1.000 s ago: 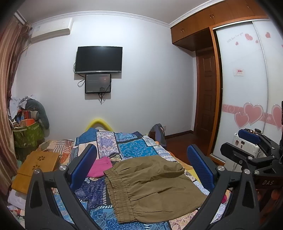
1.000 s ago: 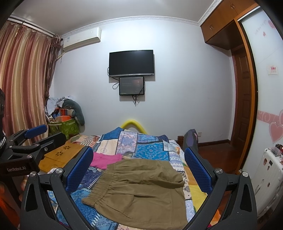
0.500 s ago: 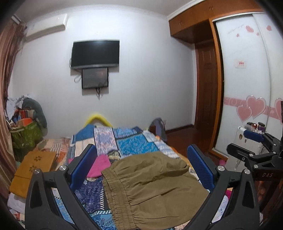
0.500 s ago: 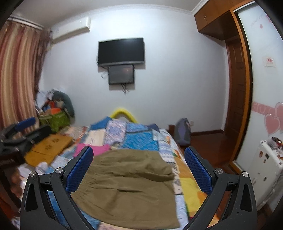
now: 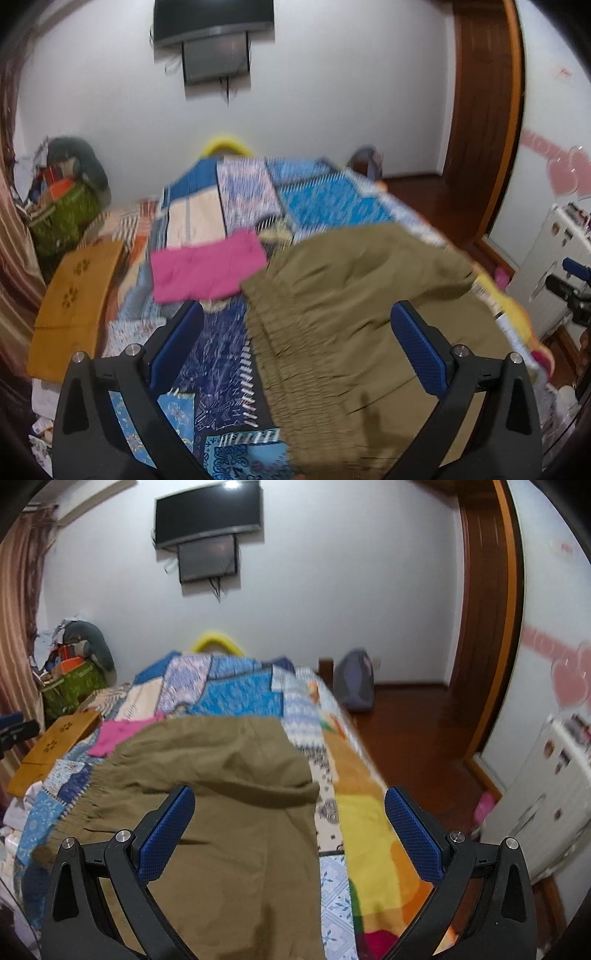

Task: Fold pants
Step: 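Lower the left gripper onto the waistband while the right gripper reaches the pant leg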

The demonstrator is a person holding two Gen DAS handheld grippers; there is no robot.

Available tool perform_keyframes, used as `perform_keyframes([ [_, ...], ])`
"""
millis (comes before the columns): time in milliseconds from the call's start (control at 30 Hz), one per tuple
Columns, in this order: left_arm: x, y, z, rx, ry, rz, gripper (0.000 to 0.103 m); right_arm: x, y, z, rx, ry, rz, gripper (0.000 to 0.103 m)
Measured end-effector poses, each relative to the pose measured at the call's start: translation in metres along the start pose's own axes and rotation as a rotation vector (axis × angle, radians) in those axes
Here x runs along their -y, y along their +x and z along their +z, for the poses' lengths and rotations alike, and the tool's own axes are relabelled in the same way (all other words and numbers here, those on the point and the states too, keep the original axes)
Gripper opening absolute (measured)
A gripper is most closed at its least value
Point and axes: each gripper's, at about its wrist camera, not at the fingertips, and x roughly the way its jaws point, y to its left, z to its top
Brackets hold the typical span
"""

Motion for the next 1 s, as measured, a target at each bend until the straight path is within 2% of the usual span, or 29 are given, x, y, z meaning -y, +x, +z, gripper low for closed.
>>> perform_keyframes([
  [100,-0.011,0.034,-0.009,-0.108,-0.014,-0.023,0.103,0.007,0.029,-0.005,-0.082,0.013,-0.003,0.094],
  [200,-0.016,0.063,-0.018,-0.187,-0.027,-0.036,0.103,0.011,0.052,-0.010,-0.145,0.011,0.013,0.093],
  [267,-0.016,0.079,-0.024,-0.228,-0.025,-0.047,0.093,0.016,0.065,-0.014,-0.162,-0.003,0.009,0.093],
  [367,-0.016,0.096,-0.030,-0.280,-0.029,-0.077,0.083,0.018,0.082,-0.018,-0.200,-0.023,0.013,0.090],
  [467,-0.016,0.111,-0.037,-0.334,-0.045,-0.120,0.075,0.022,0.100,-0.020,-0.251,-0.017,0.045,0.080],
  [633,-0.017,0.133,-0.048,-0.406,-0.075,-0.161,0.075,0.026,0.122,-0.022,-0.333,-0.021,0.113,0.060],
  [767,-0.019,0.139,-0.051,-0.398,-0.099,-0.165,0.075,0.028,0.132,-0.022,-0.335,-0.029,0.143,0.058],
  [800,-0.017,0.140,-0.051,-0.389,-0.093,-0.158,0.075,0.027,0.132,-0.022,-0.332,-0.035,0.145,0.054],
  [867,-0.014,0.140,-0.051,-0.380,-0.070,-0.147,0.074,0.024,0.133,-0.022,-0.333,-0.055,0.143,0.044],
  [933,-0.010,0.139,-0.051,-0.364,-0.029,-0.133,0.072,0.018,0.134,-0.024,-0.335,-0.095,0.114,0.029],
  [1000,-0.006,0.137,-0.051,-0.345,0.023,-0.112,0.069,0.015,0.133,-0.026,-0.333,-0.125,0.092,0.018],
])
